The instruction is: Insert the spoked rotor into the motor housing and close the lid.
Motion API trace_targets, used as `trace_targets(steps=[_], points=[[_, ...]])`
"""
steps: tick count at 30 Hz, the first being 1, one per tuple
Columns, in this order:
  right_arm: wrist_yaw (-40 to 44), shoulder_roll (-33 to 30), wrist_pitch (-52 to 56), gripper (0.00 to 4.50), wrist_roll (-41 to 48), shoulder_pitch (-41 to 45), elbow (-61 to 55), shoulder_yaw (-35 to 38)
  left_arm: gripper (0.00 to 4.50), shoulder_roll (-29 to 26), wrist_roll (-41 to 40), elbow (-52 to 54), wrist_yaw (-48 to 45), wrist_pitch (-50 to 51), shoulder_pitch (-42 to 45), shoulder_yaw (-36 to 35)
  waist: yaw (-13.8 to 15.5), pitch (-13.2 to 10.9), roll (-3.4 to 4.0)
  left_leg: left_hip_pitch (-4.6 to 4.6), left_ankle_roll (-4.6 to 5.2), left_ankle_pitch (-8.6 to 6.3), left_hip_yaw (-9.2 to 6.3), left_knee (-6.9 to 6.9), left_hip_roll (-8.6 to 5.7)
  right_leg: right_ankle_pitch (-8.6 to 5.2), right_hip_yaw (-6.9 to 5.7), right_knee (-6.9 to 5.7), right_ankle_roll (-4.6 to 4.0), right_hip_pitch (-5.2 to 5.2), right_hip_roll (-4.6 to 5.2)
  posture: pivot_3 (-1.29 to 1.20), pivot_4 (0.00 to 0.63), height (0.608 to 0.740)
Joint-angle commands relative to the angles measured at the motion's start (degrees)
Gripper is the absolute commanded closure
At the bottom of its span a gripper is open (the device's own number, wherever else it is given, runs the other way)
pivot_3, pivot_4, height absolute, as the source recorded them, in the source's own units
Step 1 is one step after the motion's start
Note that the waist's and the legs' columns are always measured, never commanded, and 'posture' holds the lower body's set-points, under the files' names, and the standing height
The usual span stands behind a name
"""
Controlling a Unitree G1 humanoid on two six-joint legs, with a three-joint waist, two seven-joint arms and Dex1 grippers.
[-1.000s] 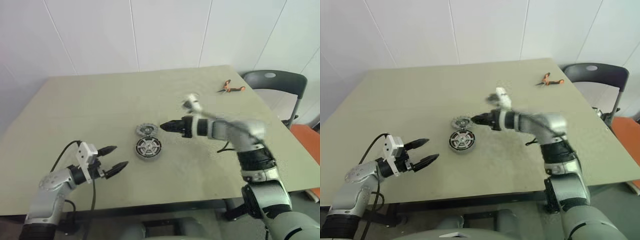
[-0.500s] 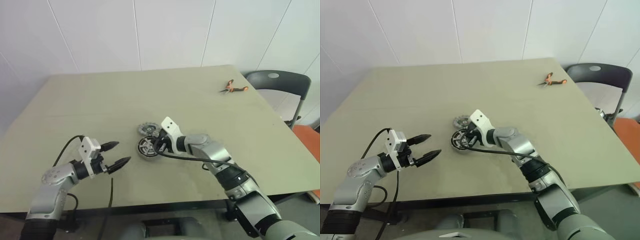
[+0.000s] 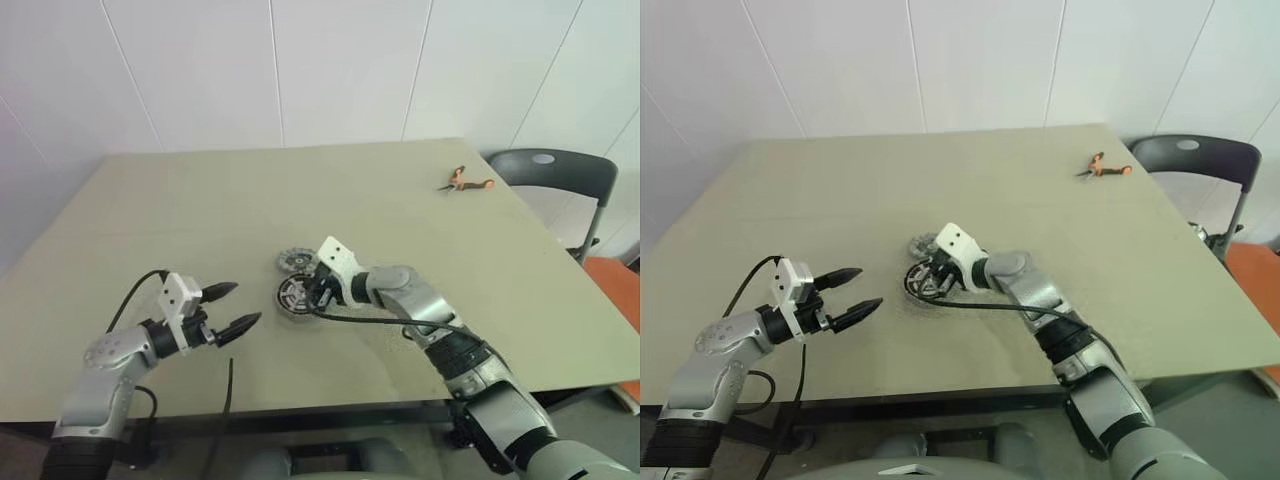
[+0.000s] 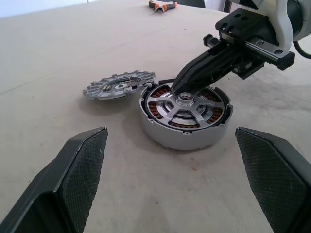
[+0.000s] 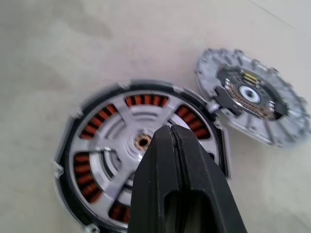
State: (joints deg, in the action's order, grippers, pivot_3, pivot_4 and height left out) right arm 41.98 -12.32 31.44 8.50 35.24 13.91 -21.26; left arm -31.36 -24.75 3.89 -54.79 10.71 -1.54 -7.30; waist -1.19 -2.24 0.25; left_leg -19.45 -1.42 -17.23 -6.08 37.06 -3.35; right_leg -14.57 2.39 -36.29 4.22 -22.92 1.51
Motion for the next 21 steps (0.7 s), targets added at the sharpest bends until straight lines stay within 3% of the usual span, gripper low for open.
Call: trace_targets(steps=[1,7,10,21], points=[[4.2,-0.4,-4.6,4.48,1.4,4.5,-1.5,2.3,0.00,0.2,-0.2,1.5,0.4,-1.5,0.0,-0.6,0.1,0.0,0.02,-0.01,0.00,0.00,0.00,-0.01,0.00,0.00,0.00,-0.01,0.00,-0.02,0.00,0.00,0.000,0.740],[16.9,-7.4,-10.9,4.48,-5.3,13.0,-2.0,-5.7,0.00,1.2,1.0,-1.1,0.4,-4.8,-1.2,-0.4,0.4,0.0,0.03,-0.11,0.00,0.00,0.01,-0.03,-0.04,0.00,0.00,0.04,0.00,-0.09,0.07,0.00,0.000,0.740],[23.1,-10.4,-15.5,3.92,-9.2,17.2,-1.7,-9.8,0.00,2.0,1.6,-2.0,0.8,-6.0,-1.1,0.2,0.4,0.0,0.04,-0.13,0.00,0.00,0.01,-0.04,-0.04,0.00,0.00,0.05,-0.01,-0.13,0.07,0.00,0.000,0.740],[42.1,-17.4,-23.3,0.26,-18.9,22.5,-3.7,-19.9,0.00,6.1,3.2,-2.6,3.3,-8.6,-1.9,2.3,0.5,0.0,0.01,-0.14,-0.01,0.00,0.01,-0.03,-0.04,0.01,-0.01,0.05,-0.01,-0.14,0.08,0.00,0.000,0.740]])
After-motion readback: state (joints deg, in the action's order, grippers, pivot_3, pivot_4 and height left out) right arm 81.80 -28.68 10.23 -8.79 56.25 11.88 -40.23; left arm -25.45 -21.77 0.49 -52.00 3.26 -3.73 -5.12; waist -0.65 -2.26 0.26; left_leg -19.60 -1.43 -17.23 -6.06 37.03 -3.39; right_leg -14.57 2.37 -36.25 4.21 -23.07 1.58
